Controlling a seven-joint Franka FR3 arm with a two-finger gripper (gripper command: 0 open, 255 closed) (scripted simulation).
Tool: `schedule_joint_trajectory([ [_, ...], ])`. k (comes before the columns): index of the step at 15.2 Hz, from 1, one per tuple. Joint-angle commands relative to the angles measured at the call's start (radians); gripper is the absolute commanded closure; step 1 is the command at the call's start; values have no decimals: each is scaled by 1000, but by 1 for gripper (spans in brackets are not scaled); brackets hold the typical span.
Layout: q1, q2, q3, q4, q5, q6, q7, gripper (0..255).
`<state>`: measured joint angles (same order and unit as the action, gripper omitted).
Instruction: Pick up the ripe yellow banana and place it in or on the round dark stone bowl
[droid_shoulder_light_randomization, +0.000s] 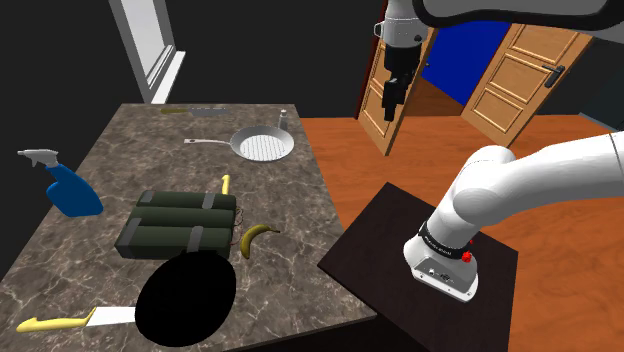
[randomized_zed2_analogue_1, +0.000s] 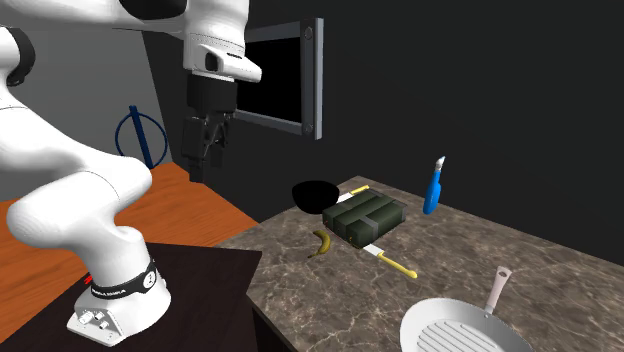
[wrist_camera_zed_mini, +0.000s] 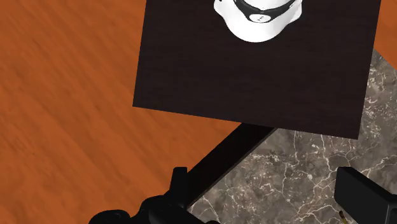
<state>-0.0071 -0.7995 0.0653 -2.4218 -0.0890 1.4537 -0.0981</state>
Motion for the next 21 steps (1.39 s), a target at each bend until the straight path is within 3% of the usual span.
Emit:
schedule_joint_trajectory([
  [1, 0, 0, 0, 0, 0, 0, 0, 0],
  [11, 85, 163, 3, -177, 65, 399, -78, 0],
  [21, 177, 465, 26, -220, 141, 804, -177, 0],
])
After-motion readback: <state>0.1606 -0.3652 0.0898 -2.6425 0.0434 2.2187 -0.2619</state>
